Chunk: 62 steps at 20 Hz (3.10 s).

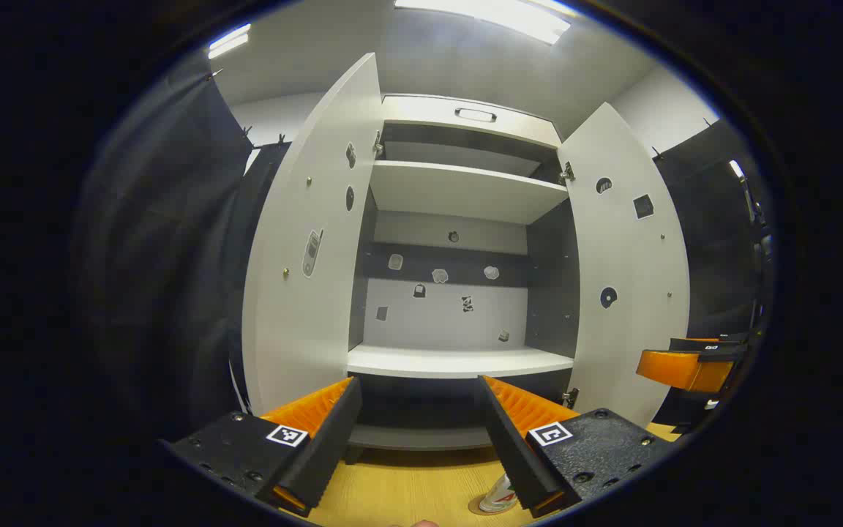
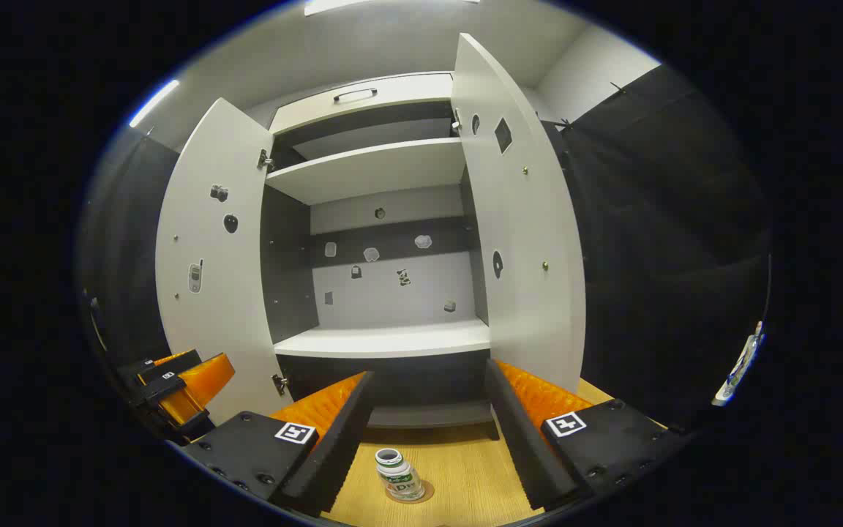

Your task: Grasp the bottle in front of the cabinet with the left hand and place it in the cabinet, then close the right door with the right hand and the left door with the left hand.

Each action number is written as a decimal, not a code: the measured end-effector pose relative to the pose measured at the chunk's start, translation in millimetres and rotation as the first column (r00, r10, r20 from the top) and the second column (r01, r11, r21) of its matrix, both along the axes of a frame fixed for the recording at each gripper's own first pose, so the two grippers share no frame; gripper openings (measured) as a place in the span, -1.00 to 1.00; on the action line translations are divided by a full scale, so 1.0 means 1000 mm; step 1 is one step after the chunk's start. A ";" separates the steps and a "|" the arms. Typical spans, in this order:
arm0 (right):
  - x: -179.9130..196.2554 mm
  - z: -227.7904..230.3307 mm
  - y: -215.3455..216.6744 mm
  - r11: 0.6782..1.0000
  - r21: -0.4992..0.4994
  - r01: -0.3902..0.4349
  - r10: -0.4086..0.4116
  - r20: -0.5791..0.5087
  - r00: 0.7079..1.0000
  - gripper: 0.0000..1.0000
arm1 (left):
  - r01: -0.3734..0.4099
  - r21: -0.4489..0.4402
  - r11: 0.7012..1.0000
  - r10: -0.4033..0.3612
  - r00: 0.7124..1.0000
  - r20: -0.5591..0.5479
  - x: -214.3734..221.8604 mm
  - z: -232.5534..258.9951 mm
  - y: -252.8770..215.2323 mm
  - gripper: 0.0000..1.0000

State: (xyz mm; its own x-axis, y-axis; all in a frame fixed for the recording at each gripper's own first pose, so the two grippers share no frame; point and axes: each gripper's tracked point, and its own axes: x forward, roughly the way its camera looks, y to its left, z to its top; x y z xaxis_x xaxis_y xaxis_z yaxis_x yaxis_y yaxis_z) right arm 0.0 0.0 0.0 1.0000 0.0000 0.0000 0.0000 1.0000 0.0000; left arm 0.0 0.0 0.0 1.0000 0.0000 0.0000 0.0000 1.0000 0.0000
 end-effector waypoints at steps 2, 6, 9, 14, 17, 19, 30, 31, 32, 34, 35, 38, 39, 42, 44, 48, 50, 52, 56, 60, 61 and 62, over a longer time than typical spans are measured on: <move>0.006 -0.004 0.005 1.000 0.007 -0.027 0.027 -0.010 1.000 0.97 | -0.013 0.007 1.000 0.013 1.000 -0.006 -0.012 -0.003 0.001 0.89; 0.014 -0.011 0.011 0.999 0.032 -0.032 0.032 -0.008 0.999 0.97 | -0.030 0.033 0.999 0.030 1.000 0.002 -0.019 0.000 0.007 0.89; 0.021 -0.014 0.016 0.999 0.021 -0.041 0.041 -0.017 0.999 0.97 | -0.049 0.024 0.998 0.049 0.999 -0.002 -0.027 0.000 0.014 0.89; 0.018 -0.008 0.017 0.999 0.022 -0.050 0.050 -0.017 0.999 0.97 | -0.084 0.003 0.996 0.084 0.996 -0.001 -0.033 0.004 0.023 0.89; 0.011 -0.004 0.008 0.999 0.016 -0.035 0.035 -0.004 0.999 0.97 | -0.078 -0.023 0.997 0.078 0.997 0.000 -0.033 0.005 0.019 0.89; 0.006 0.001 -0.001 1.000 0.003 -0.019 0.019 0.014 1.000 0.97 | -0.060 -0.039 0.997 0.060 0.998 0.005 -0.027 0.004 0.011 0.89; -0.033 0.019 -0.059 0.993 -0.012 0.120 -0.119 0.065 0.991 0.96 | 0.299 -0.227 0.927 -0.336 0.930 -0.151 0.019 -0.107 -0.148 0.89; -0.039 0.019 -0.062 0.992 0.006 0.126 -0.126 0.065 0.990 0.97 | 0.307 -0.236 0.922 -0.351 0.920 -0.177 0.021 -0.130 -0.159 0.89; -0.044 0.016 -0.065 0.992 0.021 0.125 -0.126 0.058 0.990 0.97 | 0.310 -0.242 0.919 -0.360 0.911 -0.203 0.022 -0.153 -0.167 0.90; -0.051 0.007 -0.075 0.990 0.030 0.138 -0.139 0.035 0.990 0.97 | 0.289 -0.245 0.926 -0.350 0.900 -0.260 0.023 -0.197 -0.173 0.90; -0.054 0.005 -0.082 0.988 0.026 0.150 -0.151 0.030 0.988 0.97 | 0.282 -0.242 0.928 -0.346 0.895 -0.281 0.022 -0.214 -0.175 0.90; -0.059 0.002 -0.095 0.984 0.019 0.174 -0.175 0.022 0.984 0.97 | 0.289 -0.213 0.933 -0.348 0.877 -0.332 0.017 -0.254 -0.178 0.90; -0.060 0.003 -0.097 0.984 0.022 0.179 -0.180 0.021 0.983 0.97 | 0.287 -0.205 0.936 -0.344 0.872 -0.347 0.017 -0.265 -0.178 0.90; -0.061 0.005 -0.099 0.984 0.025 0.175 -0.176 0.025 0.984 0.97 | 0.238 -0.184 0.954 -0.294 0.868 -0.401 0.019 -0.301 -0.171 0.91; -0.062 0.004 -0.102 0.986 0.017 0.168 -0.168 0.021 0.986 0.97 | 0.213 -0.201 0.956 -0.281 0.860 -0.425 0.020 -0.319 -0.170 0.90; -0.062 0.001 -0.106 0.988 -0.001 0.155 -0.155 0.012 0.988 0.97 | 0.180 -0.185 0.966 -0.245 0.866 -0.435 0.015 -0.324 -0.164 0.69; -0.063 0.002 -0.105 0.989 -0.005 0.146 -0.145 0.015 0.989 0.97 | 0.193 -0.166 0.967 -0.248 0.867 -0.433 0.012 -0.313 -0.163 0.45; -0.060 0.001 -0.099 0.994 -0.004 0.113 -0.113 0.010 0.994 0.96 | 0.218 -0.147 0.965 -0.260 0.876 -0.406 0.011 -0.285 -0.160 0.41; -0.048 -0.005 -0.078 0.999 0.007 0.042 -0.042 0.011 0.999 0.97 | 0.168 -0.157 0.973 -0.212 0.920 -0.329 0.019 -0.205 -0.133 0.41; -0.034 -0.014 -0.060 0.999 0.039 -0.009 0.009 -0.005 1.000 0.97 | 0.115 -0.152 0.982 -0.147 0.963 -0.226 0.033 -0.111 -0.094 0.41; -0.031 -0.016 -0.057 0.999 0.044 -0.019 0.020 -0.008 1.000 0.97 | 0.109 -0.155 0.982 -0.142 0.965 -0.223 0.038 -0.094 -0.088 0.41; -0.029 -0.018 -0.053 0.998 0.047 -0.029 0.029 -0.011 1.000 0.96 | 0.094 -0.152 0.984 -0.128 0.965 -0.230 0.045 -0.078 -0.082 0.41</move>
